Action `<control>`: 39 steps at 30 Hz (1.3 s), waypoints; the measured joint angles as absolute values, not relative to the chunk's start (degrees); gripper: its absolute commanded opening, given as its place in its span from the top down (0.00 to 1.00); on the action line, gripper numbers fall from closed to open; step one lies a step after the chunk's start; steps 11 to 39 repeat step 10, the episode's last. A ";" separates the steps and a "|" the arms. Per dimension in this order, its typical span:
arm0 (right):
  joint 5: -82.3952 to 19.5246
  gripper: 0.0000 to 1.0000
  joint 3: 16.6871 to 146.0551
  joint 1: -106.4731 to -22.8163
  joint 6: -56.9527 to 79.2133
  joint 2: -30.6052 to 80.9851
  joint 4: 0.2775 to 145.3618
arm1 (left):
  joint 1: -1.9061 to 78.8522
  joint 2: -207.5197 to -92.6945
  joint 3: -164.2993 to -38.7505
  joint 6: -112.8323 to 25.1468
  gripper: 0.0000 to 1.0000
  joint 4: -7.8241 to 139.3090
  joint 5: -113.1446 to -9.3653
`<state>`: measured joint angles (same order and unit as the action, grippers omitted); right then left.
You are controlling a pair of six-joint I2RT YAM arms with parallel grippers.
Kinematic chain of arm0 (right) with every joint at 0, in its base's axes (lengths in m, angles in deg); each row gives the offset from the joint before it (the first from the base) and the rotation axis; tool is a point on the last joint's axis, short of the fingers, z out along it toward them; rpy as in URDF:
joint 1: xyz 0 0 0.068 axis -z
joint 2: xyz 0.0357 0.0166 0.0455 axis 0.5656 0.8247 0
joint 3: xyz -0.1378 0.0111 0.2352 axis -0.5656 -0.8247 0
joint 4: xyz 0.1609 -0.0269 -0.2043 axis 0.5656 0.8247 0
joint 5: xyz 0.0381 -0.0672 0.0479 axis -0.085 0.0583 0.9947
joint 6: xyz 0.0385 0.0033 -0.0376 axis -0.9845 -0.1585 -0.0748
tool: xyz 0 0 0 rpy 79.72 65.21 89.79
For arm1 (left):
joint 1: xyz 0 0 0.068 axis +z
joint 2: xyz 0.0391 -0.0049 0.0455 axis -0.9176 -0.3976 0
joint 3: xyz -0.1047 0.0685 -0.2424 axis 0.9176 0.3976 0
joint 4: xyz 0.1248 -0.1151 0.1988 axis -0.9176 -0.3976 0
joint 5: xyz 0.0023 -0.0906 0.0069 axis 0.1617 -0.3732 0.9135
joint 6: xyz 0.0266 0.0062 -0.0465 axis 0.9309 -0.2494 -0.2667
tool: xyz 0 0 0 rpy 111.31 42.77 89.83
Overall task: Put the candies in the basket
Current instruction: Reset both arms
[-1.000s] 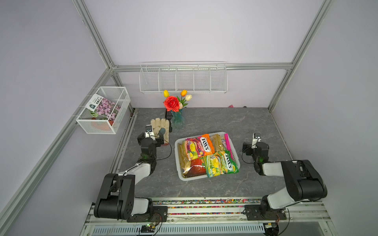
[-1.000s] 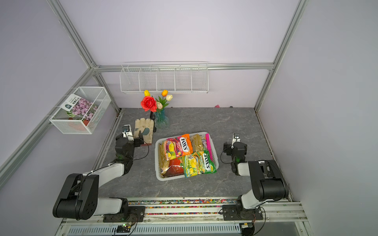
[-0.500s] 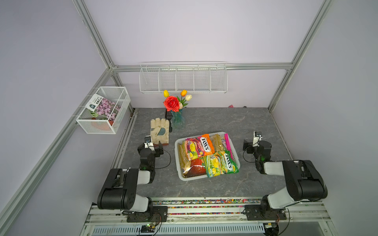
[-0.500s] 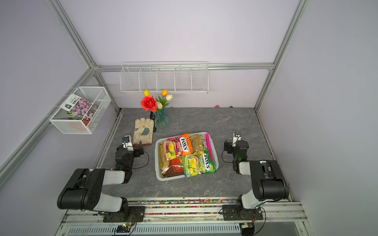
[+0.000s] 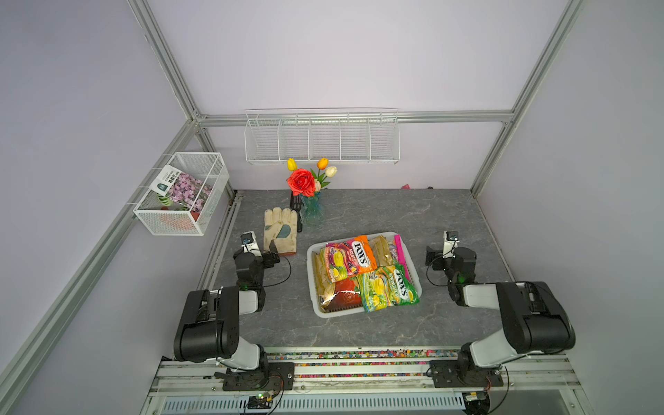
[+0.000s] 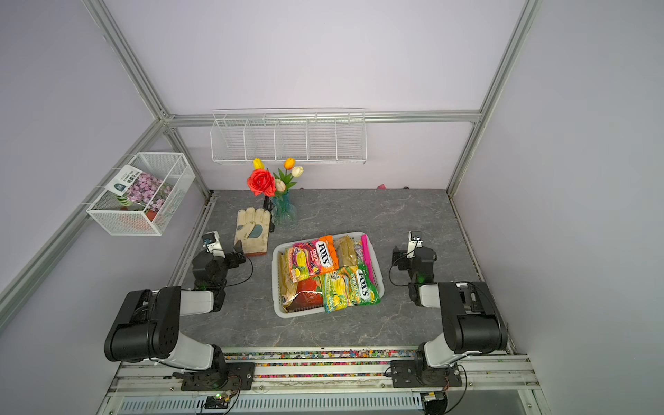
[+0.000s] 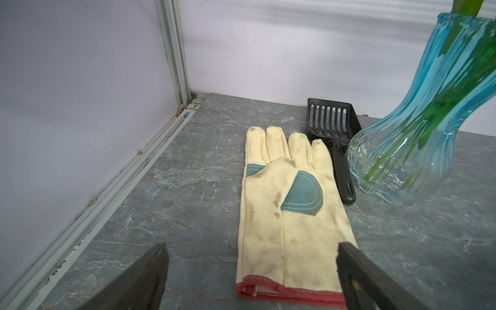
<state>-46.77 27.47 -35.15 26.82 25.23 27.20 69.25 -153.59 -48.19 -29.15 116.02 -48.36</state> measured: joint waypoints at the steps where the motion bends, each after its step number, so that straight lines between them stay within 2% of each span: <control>1: -46.77 0.01 27.49 -35.15 26.82 25.23 27.25 | 69.25 -153.59 -48.19 -29.19 0.00 115.93 -48.51; 39: -46.57 0.01 27.56 -35.17 26.84 25.23 27.66 | 69.25 -153.59 -48.19 -29.21 0.00 115.69 -48.93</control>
